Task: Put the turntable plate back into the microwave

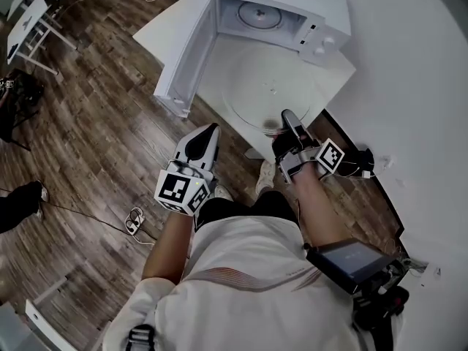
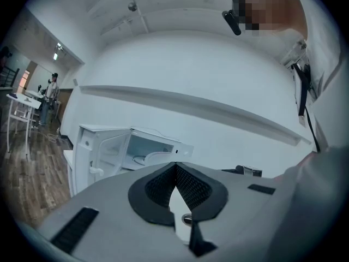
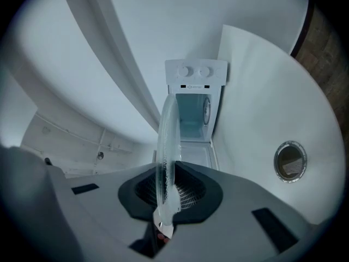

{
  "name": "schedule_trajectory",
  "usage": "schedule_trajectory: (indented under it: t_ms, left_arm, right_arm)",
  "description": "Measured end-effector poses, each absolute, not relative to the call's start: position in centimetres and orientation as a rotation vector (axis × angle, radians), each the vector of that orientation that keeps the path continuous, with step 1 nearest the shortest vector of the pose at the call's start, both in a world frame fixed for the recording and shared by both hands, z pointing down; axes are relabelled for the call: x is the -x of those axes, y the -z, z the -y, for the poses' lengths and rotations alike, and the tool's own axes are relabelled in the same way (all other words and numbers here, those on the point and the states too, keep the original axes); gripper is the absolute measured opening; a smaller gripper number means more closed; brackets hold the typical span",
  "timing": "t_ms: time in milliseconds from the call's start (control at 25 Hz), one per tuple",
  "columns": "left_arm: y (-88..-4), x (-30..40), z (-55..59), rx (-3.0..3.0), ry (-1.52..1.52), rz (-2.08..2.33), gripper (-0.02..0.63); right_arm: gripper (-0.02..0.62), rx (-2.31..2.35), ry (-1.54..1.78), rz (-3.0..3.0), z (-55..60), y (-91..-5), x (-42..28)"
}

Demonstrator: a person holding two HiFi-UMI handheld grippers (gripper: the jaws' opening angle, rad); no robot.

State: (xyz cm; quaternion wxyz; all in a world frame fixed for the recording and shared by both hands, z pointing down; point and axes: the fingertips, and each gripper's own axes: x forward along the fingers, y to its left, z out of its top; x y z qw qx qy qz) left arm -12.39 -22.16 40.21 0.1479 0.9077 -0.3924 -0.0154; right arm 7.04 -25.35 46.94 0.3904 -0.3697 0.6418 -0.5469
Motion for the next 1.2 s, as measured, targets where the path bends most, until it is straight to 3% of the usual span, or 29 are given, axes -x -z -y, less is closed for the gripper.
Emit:
schedule_trajectory:
  t_ms: [1200]
  left_arm:
    - [-45.6,5.2,34.7,-2.529,-0.042,1.301,0.009]
  right_arm:
    - [0.028,1.021,1.442,-1.527,46.2,-53.9,-9.3]
